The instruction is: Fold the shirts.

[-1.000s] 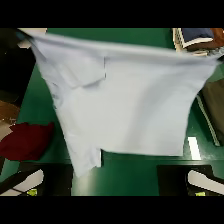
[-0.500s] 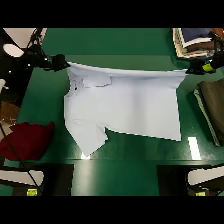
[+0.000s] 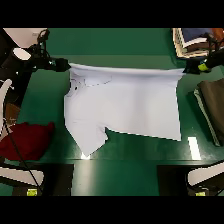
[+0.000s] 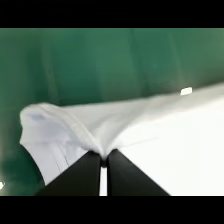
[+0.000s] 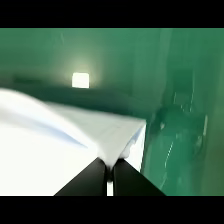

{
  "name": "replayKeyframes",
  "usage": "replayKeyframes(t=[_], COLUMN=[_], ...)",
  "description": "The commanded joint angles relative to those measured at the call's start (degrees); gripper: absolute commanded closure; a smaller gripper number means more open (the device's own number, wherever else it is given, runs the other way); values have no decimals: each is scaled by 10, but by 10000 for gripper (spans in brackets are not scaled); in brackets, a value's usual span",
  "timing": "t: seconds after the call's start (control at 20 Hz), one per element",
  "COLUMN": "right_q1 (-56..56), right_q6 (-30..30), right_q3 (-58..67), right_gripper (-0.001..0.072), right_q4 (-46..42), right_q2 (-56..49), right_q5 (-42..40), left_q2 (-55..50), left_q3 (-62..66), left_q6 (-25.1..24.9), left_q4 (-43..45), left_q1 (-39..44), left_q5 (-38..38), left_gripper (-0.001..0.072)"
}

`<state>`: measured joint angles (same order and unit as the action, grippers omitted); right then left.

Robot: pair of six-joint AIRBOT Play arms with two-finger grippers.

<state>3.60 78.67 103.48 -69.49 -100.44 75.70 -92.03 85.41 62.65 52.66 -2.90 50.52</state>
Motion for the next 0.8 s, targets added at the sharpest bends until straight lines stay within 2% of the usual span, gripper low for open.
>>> replayKeyframes(t=[0.0,0.1,0.25,0.45,0.5,0.55,0.6,0.65,0.75], right_q1=[-11,-14,-18,-19,-19,-19,-16,-10,3], right_q6=[17,19,19,19,19,19,19,19,4], right_q3=[-100,-176,-256,-306,-309,-308,-304,-295,-283], right_gripper=[696,696,695,693,678,492,297,288,317], right_q4=[-15,-11,-4,20,26,24,25,24,24], right_q2=[33,60,89,105,105,105,105,106,120], right_q5=[-20,-57,-103,-108,-105,-99,-86,-61,-8], left_q2=[0,-1,-1,-1,0,0,1,3,21], left_q3=[-3,-20,-62,-86,-86,-85,-85,-83,-78], left_q6=[6,26,25,35,51,68,89,101,105], left_q4=[72,106,110,111,112,112,113,115,116], left_q1=[0,0,1,0,0,0,-1,-5,-21], left_q5=[77,84,64,83,91,100,111,131,179], left_gripper=[680,679,678,676,522,147,25,96,101])
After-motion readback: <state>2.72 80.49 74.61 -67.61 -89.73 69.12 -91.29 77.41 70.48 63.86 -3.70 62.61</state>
